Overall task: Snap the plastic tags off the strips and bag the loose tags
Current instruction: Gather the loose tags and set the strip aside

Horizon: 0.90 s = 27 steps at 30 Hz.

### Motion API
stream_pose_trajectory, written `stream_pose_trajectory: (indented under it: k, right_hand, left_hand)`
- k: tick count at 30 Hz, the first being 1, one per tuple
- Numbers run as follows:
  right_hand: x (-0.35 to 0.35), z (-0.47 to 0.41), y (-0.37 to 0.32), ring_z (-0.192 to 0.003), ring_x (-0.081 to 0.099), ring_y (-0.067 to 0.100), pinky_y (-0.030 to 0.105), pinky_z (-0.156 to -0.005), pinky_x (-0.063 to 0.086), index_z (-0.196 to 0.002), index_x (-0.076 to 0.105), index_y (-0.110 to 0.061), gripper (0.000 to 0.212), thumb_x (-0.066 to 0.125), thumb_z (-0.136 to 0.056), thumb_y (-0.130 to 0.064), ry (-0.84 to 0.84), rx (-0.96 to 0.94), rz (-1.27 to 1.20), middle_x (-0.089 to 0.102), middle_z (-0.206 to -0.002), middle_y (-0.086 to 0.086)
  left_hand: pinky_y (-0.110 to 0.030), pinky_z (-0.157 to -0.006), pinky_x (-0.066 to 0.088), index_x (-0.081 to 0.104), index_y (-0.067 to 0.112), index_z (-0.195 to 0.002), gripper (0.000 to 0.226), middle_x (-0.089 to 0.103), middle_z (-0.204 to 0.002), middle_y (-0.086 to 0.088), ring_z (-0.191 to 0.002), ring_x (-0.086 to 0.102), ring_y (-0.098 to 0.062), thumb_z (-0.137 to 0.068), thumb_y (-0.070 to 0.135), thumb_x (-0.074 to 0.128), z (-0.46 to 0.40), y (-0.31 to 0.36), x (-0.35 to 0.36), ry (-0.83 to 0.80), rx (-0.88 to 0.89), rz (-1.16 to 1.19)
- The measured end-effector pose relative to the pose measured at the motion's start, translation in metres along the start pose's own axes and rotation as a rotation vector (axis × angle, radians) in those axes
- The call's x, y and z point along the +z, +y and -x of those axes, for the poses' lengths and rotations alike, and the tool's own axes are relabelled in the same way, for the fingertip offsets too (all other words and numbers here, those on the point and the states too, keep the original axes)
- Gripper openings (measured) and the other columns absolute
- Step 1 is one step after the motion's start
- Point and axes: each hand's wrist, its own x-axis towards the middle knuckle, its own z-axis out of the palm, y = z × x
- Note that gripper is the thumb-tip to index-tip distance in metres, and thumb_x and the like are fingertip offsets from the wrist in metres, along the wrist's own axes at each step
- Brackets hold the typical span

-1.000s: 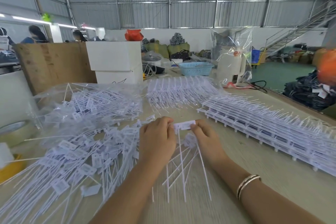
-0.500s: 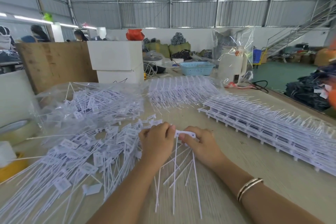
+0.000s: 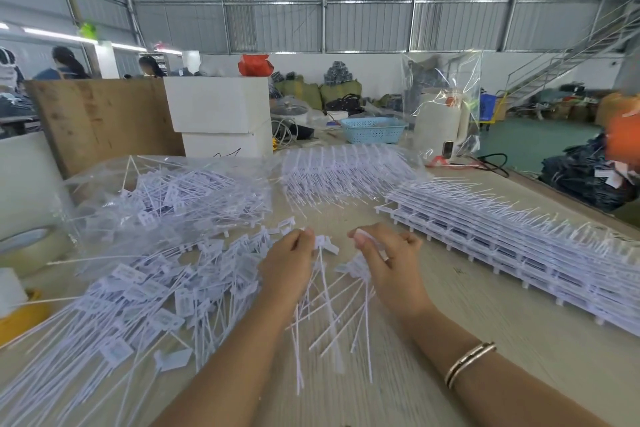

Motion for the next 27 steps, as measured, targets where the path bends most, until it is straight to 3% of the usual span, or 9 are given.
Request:
stream_pose_trajectory:
  k: [2,6,8,11,13,16,20,24,27]
  right_hand:
    - [-0.004,-0.001,0.000,-0.092,0.054,0.001,0.014,-0.092,0.018,-0.078,0.059,-0.042,0.018,0.044,-0.089,-0.043,-0.047,0.125,-0.072,0.064,-0.081,-0.023]
    - [-0.004,-0.004,0.012,-0.105,0.054,0.025,0.028,-0.088,0.023,-0.085,0.057,-0.035,0.020,0.044,-0.097,-0.043,-0.110,0.319,-0.027,0.066,-0.083,-0.002]
    - [0.001,-0.006,0.016,-0.117,0.048,0.018,0.029,-0.094,0.018,-0.109,0.057,-0.033,0.030,0.033,-0.098,-0.046,-0.156,0.374,0.146,0.061,-0.107,-0.005]
    - [0.004,-0.004,0.021,-0.134,0.026,0.011,0.039,-0.106,0.013,-0.147,0.027,-0.032,0.055,0.021,-0.097,-0.054,-0.211,0.429,0.368,0.033,-0.143,-0.007]
    - [0.004,-0.002,0.016,-0.133,0.025,0.004,0.033,-0.104,0.011,-0.141,0.035,-0.037,0.062,0.015,-0.090,-0.066,-0.190,0.320,0.250,0.034,-0.137,-0.017]
    - [0.006,0.000,0.006,-0.111,0.039,-0.005,0.028,-0.093,0.015,-0.098,0.064,-0.041,0.056,0.019,-0.082,-0.070,-0.253,0.171,0.084,0.051,-0.104,-0.028]
    - [0.005,-0.003,0.007,-0.084,0.048,0.005,0.043,-0.090,0.033,-0.066,0.060,-0.037,0.033,0.049,-0.097,-0.029,-0.254,0.178,-0.037,0.053,-0.072,-0.016]
    - [-0.004,-0.005,0.012,-0.102,0.052,0.027,0.045,-0.091,0.040,-0.069,0.058,-0.032,0.034,0.043,-0.099,-0.027,-0.115,0.448,-0.219,0.057,-0.080,-0.002]
    - [-0.004,-0.004,0.013,-0.105,0.049,0.034,0.048,-0.097,0.036,-0.074,0.055,-0.031,0.031,0.037,-0.099,-0.031,-0.151,0.411,-0.202,0.055,-0.080,-0.001]
  left_hand:
    - [-0.045,-0.087,0.041,0.048,0.015,-0.064,0.039,0.050,-0.064,-0.003,-0.061,0.046,-0.019,-0.098,0.032,0.041,0.000,-0.003,-0.003,0.036,0.044,-0.017]
    - [-0.034,-0.079,0.024,0.035,0.023,-0.057,0.042,0.034,-0.051,0.006,-0.056,0.039,-0.020,-0.098,0.028,0.045,0.005,-0.001,0.004,0.057,0.205,-0.078]
    - [-0.028,-0.078,0.018,0.033,0.026,-0.057,0.042,0.035,-0.051,0.007,-0.056,0.043,-0.015,-0.098,0.026,0.046,0.007,-0.001,0.007,0.111,0.296,-0.186]
    - [-0.026,-0.075,0.016,0.036,0.031,-0.060,0.038,0.037,-0.052,0.011,-0.056,0.042,-0.001,-0.096,0.028,0.048,0.006,-0.003,0.010,0.163,0.363,-0.245]
    - [-0.023,-0.076,0.015,0.045,0.032,-0.069,0.027,0.044,-0.055,0.014,-0.061,0.045,0.006,-0.095,0.032,0.049,0.006,-0.005,0.012,0.153,0.368,-0.249]
    - [-0.022,-0.078,0.015,0.046,0.037,-0.083,0.012,0.057,-0.065,0.016,-0.071,0.050,0.011,-0.094,0.034,0.049,0.007,-0.007,0.016,0.102,0.368,-0.233]
    - [-0.023,-0.085,0.019,0.046,0.039,-0.088,0.018,0.060,-0.077,0.018,-0.082,0.054,0.001,-0.097,0.024,0.043,0.006,-0.006,0.016,0.100,0.380,-0.210]
    - [-0.028,-0.108,0.007,0.061,0.030,-0.102,0.024,0.061,-0.090,0.018,-0.095,0.054,-0.003,-0.096,0.017,0.042,0.003,-0.006,0.006,0.205,0.448,-0.361]
    - [-0.027,-0.107,-0.004,0.062,0.031,-0.099,0.024,0.060,-0.093,0.018,-0.100,0.053,-0.004,-0.098,0.028,0.039,0.005,-0.007,0.007,0.148,0.466,-0.490]
